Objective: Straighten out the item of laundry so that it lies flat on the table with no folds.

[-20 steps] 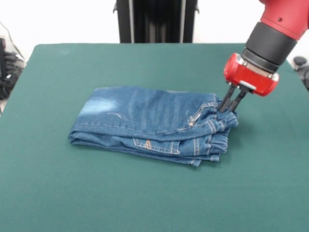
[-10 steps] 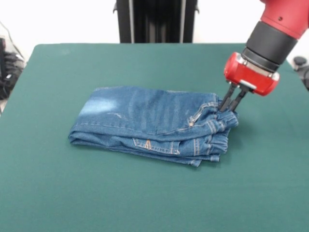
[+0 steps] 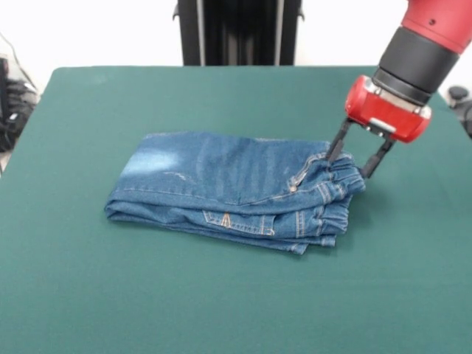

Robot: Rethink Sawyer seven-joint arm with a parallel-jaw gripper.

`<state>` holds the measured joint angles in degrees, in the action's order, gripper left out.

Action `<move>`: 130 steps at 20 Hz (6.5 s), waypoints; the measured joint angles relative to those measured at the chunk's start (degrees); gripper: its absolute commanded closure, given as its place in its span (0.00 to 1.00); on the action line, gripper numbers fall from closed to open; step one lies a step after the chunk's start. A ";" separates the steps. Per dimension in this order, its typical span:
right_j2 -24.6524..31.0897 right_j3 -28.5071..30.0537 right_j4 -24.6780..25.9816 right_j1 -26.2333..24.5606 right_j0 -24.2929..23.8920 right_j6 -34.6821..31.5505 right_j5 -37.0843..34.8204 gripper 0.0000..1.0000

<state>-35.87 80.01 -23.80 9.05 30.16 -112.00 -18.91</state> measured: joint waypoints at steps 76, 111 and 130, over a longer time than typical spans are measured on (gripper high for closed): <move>6.84 -0.22 -0.63 0.32 -6.30 -0.01 5.43 0.00; 4.09 1.05 -0.63 0.42 -3.41 -0.01 5.41 0.00; 3.22 2.99 -0.65 0.49 -2.48 -0.01 5.42 1.00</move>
<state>-32.64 83.00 -24.44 9.54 27.68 -112.01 -13.49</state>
